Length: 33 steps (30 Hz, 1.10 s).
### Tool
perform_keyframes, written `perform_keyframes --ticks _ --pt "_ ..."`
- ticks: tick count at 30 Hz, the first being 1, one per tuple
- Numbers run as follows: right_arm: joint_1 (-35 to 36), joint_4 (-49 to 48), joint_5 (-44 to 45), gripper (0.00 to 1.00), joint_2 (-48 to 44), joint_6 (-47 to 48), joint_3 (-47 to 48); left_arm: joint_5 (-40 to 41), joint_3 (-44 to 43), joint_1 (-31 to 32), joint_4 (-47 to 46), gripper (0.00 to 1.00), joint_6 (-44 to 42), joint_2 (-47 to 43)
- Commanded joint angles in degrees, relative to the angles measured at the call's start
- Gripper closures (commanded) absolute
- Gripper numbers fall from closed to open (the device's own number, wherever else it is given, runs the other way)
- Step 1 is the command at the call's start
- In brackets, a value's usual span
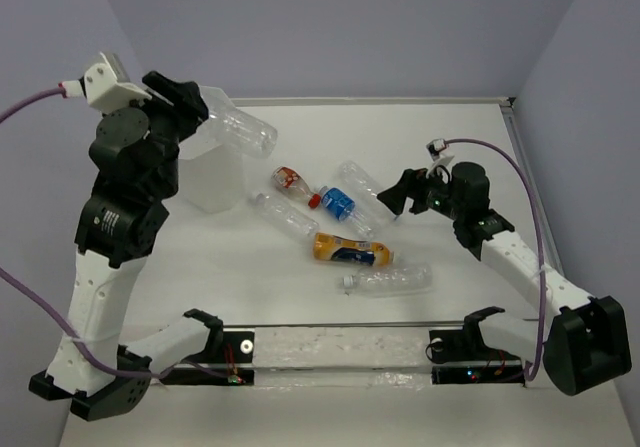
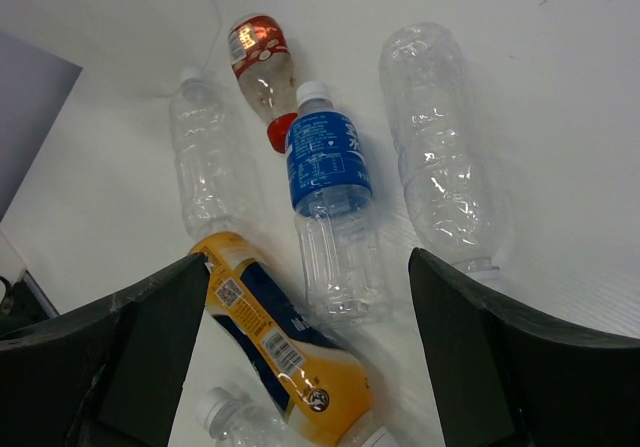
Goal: Put the plastic bottles in the bin
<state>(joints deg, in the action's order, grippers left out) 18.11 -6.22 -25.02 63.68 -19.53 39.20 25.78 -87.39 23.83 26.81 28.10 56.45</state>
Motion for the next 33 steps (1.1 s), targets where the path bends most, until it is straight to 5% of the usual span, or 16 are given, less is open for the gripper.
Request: perform_keyframes --ticks 1,7,10,12,21,23,24,33 --pt "0.3 -0.7 2.8 0.14 -2.9 1.8 1.8 15.9 -16.9 -0.8 -7.8 0.56 -9.2 12.5" --pt "0.3 -0.7 2.1 0.14 -2.6 1.5 1.8 35.2 -27.2 -2.6 -16.9 0.56 -26.1 21.9" --pt "0.3 -0.6 2.3 0.14 -2.7 1.5 1.8 41.5 -16.7 -4.1 -37.1 0.56 -42.7 22.5" --pt "0.3 -0.6 2.5 0.15 -3.0 1.5 1.8 43.2 -14.1 -5.4 -40.8 0.54 -46.0 23.8" --pt "0.3 -0.6 3.3 0.15 -3.7 1.9 1.5 40.5 -10.4 -12.8 -29.9 0.53 -33.6 29.7" --pt "0.3 -0.6 3.7 0.15 -2.8 2.0 1.7 38.5 -11.2 -12.9 -27.3 0.30 -30.6 30.2" --pt "0.3 -0.6 3.8 0.14 -2.3 2.1 1.7 35.9 -11.6 -12.9 -26.9 0.02 -29.9 30.3" --pt "0.3 0.9 8.7 0.09 2.6 4.5 3.1 16.3 -13.5 -12.8 -13.1 0.01 -16.2 23.1"
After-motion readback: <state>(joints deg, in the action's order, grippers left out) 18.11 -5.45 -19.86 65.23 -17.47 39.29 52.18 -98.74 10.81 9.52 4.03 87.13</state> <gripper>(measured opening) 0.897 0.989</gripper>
